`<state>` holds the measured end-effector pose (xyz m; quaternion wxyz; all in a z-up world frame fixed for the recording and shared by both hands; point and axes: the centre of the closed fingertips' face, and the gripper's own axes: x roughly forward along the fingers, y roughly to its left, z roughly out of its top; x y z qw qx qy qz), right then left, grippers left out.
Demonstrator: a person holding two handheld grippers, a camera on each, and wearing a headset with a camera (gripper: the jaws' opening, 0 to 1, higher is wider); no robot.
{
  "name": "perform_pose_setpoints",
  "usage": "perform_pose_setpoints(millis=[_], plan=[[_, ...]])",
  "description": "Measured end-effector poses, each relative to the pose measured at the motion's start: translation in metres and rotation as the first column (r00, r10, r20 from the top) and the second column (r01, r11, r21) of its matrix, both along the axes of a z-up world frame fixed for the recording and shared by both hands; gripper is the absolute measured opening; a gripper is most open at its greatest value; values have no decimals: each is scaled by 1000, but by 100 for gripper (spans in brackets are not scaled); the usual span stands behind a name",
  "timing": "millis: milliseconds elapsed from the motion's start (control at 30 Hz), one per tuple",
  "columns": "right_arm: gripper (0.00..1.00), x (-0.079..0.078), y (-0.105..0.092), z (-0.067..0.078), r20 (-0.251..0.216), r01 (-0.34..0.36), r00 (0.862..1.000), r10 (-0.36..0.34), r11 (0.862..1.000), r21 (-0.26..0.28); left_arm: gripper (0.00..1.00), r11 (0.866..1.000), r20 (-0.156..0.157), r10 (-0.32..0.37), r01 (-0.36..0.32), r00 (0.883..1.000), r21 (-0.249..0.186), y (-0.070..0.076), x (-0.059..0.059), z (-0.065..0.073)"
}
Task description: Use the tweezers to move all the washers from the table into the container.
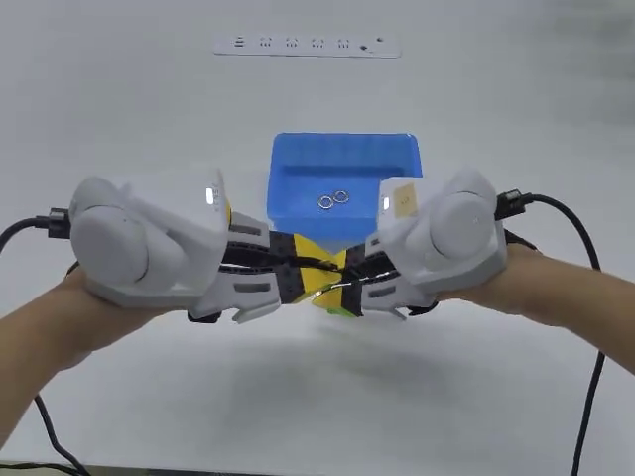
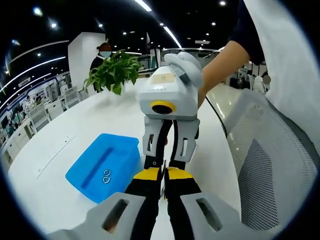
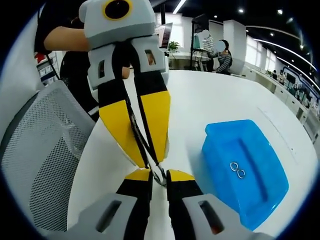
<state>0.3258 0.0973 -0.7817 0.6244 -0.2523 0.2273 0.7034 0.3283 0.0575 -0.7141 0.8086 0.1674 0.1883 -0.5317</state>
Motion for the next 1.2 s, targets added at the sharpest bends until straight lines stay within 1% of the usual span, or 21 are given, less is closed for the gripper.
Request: perform_pose_setpoints(millis=[67, 233, 267, 300, 333, 367, 433, 467, 500, 533, 567, 633, 733, 800, 833, 900, 967, 1000, 1033, 1100, 1200], plan=[[11, 0, 1, 0, 33, -23, 999, 22, 1000, 4, 6, 1000, 2, -1, 1, 1000, 4, 1, 0, 0], [10, 1, 3, 0, 62, -29, 998, 28, 999, 22, 7, 1000, 11, 26, -26, 1000, 11, 4, 1, -1], [10, 1, 3, 0, 64, -27, 998, 26, 999, 23, 7, 999, 7, 32, -32, 999, 13, 5, 1, -1], [10, 1, 3, 0, 73, -30, 997, 28, 999, 26, 7, 999, 13, 32, -32, 999, 19, 5, 1, -1], [10, 1, 4, 0, 75, -31, 997, 29, 999, 27, 7, 999, 39, 26, -28, 999, 36, 6, 2, -1], [10, 1, 4, 1, 76, -30, 997, 28, 999, 29, 7, 999, 35, 30, -31, 999, 36, 6, 1, -2], [10, 2, 5, 2, 82, -25, 996, 22, 999, 37, 8, 999, 44, 34, -36, 998, 41, 8, 2, -2], [10, 2, 6, 3, 81, -21, 997, 17, 999, 43, 10, 998, 43, 38, -40, 998, 40, 9, 2, -3], [9, 2, 6, 4, 81, -19, 997, 15, 999, 46, 14, 998, 39, 47, -48, 998, 34, 9, 2, -2], [9, 2, 7, 6, 80, -16, 997, 12, 999, 51, 17, 998, 46, 52, -54, 998, 27, 10, 3, -1], [9, 3, 7, 8, 85, -18, 996, 14, 999, 51, 19, 998, 61, 63, -64, 996, 11, 11, 4, 3], [9, 3, 8, 11, 91, -21, 996, 17, 998, 54, 19, 996, 60, 86, -85, 995, -22, 13, 6, 9], [9, 3, 8, 16, 93, -20, 996, 14, 998, 60, 23, 995, 72, 98, -95, 993, -37, 16, 6, 18], [9, 2, 8, 21, 96, -18, 995, 12, 998, 65, 26, 994, 73, 104, -101, 992, -48, 19, 4, 23], [9, 2, 8, 23, 96, -15, 995, 8, 998, 67, 28, 993, 72, 108, -105, 991, -56, 19, 3, 25], [9, 1, 7, 28, 101, -13, 995, 6, 997, 72, 32, 989, 56, 121, -115, 991, -94, 19, -1, 32], [9, 2, 6, 35, 110, -9, 994, 1, 997, 78, 40, 986, 66, 130, -122, 989, -109, 21, -5, 38], [9, 4, 6, 40, 111, -6, 994, -4, 996, 86, 44, 983, 54, 146, -139, 988, -120, 23, -7, 40], [9, 5, 6, 43, 113, -2, 994, -8, 996, 93, 49, 982, 48, 149, -142, 988, -122, 23, -8, 40], [9, 9, 4, 52, 120, 8, 993, -20, 994, 105, 53, 981, 53, 162, -155, 985, -118, 27, -11, 41], [9, 18, 2, 65, 134, 26, 990, -42, 992, 125, 59, 972, 38, 200, -194, 979, -129, 36, -13, 41]])
